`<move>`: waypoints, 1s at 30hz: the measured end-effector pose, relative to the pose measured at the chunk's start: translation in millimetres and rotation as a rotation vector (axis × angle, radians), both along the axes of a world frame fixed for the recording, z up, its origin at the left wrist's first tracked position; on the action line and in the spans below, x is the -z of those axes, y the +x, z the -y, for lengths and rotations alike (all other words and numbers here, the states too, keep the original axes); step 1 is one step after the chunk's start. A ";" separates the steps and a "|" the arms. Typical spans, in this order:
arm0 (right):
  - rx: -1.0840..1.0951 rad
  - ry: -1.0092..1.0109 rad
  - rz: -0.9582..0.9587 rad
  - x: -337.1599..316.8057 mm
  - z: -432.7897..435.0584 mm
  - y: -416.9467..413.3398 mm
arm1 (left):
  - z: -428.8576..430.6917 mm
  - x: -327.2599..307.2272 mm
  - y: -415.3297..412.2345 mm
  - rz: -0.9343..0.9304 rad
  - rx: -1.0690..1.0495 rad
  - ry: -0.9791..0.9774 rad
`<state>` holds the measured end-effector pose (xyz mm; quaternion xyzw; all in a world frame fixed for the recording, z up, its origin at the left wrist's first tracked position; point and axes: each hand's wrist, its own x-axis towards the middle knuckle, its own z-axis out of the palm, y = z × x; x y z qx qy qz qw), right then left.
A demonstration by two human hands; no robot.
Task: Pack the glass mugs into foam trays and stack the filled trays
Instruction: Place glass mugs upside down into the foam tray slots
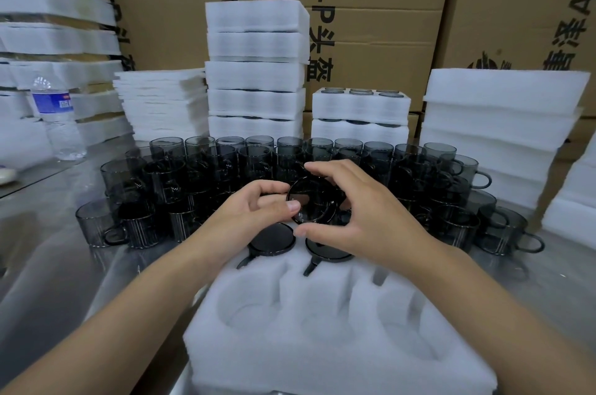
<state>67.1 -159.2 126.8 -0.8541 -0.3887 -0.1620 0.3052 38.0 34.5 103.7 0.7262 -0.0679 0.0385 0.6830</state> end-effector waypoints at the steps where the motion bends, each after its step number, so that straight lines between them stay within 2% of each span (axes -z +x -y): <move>1: 0.001 -0.014 -0.029 0.6 0.4 0.6 | 0.4 -0.3 -0.7 0.002 0.007 0.005; 7: 0.013 -0.039 -0.127 3.7 0.4 2.9 | 0.3 -0.4 -2.5 0.033 0.010 0.024; 18: 0.117 0.139 -0.137 2.7 0.1 2.7 | 1.4 0.7 0.0 0.151 0.111 0.183; 25: 0.144 0.167 -0.111 2.4 0.2 3.4 | 1.6 -1.0 -2.1 0.202 0.126 0.188; 30: 0.145 0.140 -0.123 2.5 -0.1 3.1 | 2.4 -2.6 -4.2 0.209 0.089 0.291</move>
